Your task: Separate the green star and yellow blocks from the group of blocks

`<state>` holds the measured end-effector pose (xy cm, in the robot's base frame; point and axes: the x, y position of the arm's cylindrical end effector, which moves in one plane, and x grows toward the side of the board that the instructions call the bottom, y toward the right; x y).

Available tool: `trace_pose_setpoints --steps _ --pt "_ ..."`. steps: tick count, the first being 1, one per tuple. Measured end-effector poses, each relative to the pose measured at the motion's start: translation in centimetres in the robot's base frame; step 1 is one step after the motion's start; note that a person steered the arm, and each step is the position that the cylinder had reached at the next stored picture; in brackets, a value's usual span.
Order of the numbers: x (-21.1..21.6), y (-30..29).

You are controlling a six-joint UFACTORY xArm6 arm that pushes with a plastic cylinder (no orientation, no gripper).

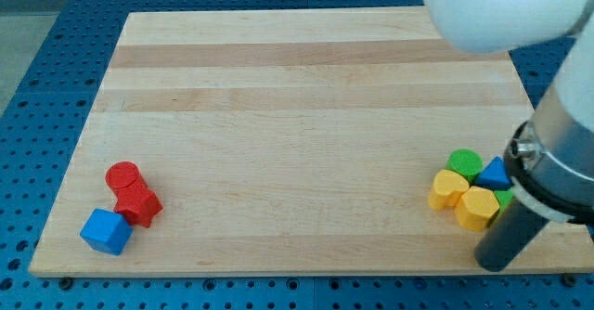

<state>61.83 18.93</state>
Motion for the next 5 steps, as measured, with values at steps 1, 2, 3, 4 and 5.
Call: trace_pose_setpoints --steps 1,2,3,4,5 --pt "0.0 2.9" --pt "-0.2 5.1" --pt "-2.0 5.6" --pt "-3.5 5.6" --pt "-4.1 4.4"
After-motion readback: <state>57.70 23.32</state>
